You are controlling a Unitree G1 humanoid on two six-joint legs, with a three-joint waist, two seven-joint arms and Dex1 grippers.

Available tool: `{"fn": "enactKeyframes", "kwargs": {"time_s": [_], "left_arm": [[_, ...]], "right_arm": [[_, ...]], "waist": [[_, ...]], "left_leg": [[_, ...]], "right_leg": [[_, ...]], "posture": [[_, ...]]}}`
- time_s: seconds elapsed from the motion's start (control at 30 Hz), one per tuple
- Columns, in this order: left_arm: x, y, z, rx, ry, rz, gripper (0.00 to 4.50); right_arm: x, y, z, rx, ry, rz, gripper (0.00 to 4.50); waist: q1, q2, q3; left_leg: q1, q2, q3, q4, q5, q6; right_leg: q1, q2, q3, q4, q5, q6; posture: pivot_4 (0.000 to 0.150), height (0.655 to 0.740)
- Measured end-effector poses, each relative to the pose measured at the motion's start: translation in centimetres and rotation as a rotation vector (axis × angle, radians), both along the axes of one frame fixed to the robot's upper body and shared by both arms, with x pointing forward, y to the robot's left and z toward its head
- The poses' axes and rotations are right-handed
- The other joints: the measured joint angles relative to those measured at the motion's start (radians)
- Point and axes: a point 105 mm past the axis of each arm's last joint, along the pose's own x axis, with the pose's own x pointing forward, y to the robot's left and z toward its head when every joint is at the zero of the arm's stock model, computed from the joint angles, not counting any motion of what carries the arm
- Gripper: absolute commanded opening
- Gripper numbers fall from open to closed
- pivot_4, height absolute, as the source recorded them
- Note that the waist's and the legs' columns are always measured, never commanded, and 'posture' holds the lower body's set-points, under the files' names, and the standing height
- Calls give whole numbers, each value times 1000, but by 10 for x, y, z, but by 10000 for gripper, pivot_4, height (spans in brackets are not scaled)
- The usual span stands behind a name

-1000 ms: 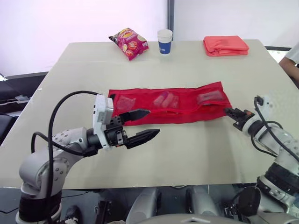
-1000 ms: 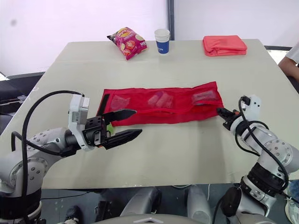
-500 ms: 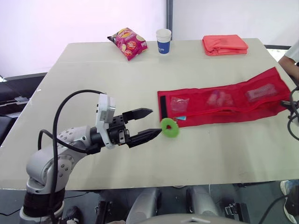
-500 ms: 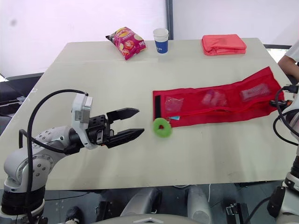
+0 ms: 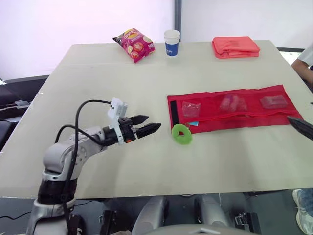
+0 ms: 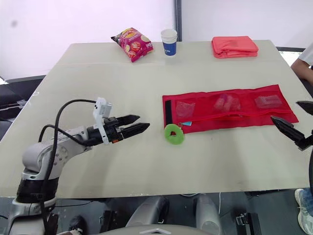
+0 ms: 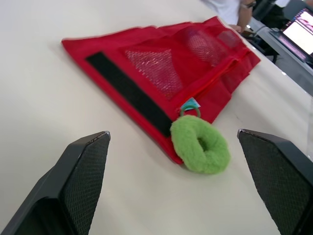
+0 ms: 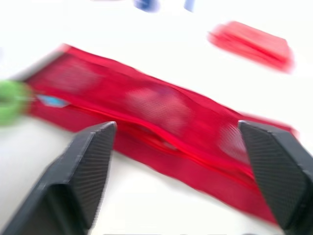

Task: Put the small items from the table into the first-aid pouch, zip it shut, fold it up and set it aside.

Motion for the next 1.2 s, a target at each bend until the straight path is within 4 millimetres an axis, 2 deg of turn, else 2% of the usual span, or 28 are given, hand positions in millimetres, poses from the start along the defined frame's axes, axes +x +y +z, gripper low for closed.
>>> {"fn": "enactKeyframes", "kwargs": {"time_s": [0.13,0.23,0.3,0.47,0.7,0.9,1.0,1.2], "left_arm": [[21,-23,-12,-82,186,18,45000],[31,-34,-23,-108,287,37,45000],[38,-44,-21,-119,323,36,45000],[50,-61,-19,-155,389,60,45000],[59,-100,-16,-371,540,74,45000],[60,-99,-3,-473,568,68,45000],[61,-94,-1,-505,572,80,38048],[60,-95,1,-528,579,72,10205]], "right_arm": [[-13,48,21,-76,-44,268,42422],[-16,60,21,-77,-26,339,42422],[-18,66,21,-78,-13,374,42422],[-25,72,19,-99,11,412,42422],[-30,72,13,-104,18,398,42422],[-27,75,11,-99,8,385,42422],[-24,78,6,-86,25,383,42742],[-14,96,-4,-27,76,407,42742]], "waist": [[3,-4,1],[5,-8,3],[13,-8,3],[33,-9,2],[52,-12,3],[45,-14,4],[47,-14,4],[49,-14,4]], "left_leg": [[0,0,-1,0,2,-4],[-2,-1,0,0,2,-4],[-2,-1,0,1,2,-4],[-2,-2,0,1,2,-4],[-3,-3,1,2,2,-4],[-2,-2,2,2,2,-4],[-2,-2,2,2,2,-4],[-2,-3,2,2,2,-4]], "right_leg": [[0,0,-1,-1,0,1],[0,-1,-1,-2,0,0],[0,-2,0,-2,1,1],[0,-3,-1,-1,1,2],[0,-7,-1,-1,1,2],[-1,-6,0,-1,1,2],[-1,-6,0,-1,1,2],[-1,-6,0,-1,1,2]], "posture": [[1500,7400],[1500,7400],[1500,7400],[1500,7400],[1500,7400],[1500,7400],[1500,7400],[1500,7400]]}}
